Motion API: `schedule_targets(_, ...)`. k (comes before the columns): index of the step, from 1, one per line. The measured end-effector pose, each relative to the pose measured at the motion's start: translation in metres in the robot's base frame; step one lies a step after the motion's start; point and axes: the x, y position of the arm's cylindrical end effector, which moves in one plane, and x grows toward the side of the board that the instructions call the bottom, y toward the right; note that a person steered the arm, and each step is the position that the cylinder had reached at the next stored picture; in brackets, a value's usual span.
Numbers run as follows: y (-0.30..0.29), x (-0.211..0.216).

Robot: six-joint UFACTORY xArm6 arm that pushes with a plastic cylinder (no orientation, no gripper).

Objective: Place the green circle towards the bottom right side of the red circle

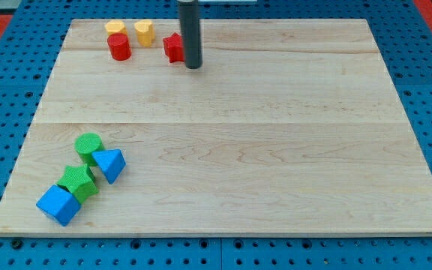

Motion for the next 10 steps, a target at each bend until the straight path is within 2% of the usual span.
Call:
schedule_targets(1,-0.013,0.082)
schedule_targets(2,-0.093,0.121)
schedule_targets(3,-0.176,0.139)
schedule_targets(4,-0.208,0.195)
schedule_targets(5,-0.167,0.212)
schedule_targets(7,-0.155,0.157)
schedule_targets(8,-0.108,0.141)
schedule_targets(9,-0.099,0.123)
schedule_targets(10,-0.142,0.062)
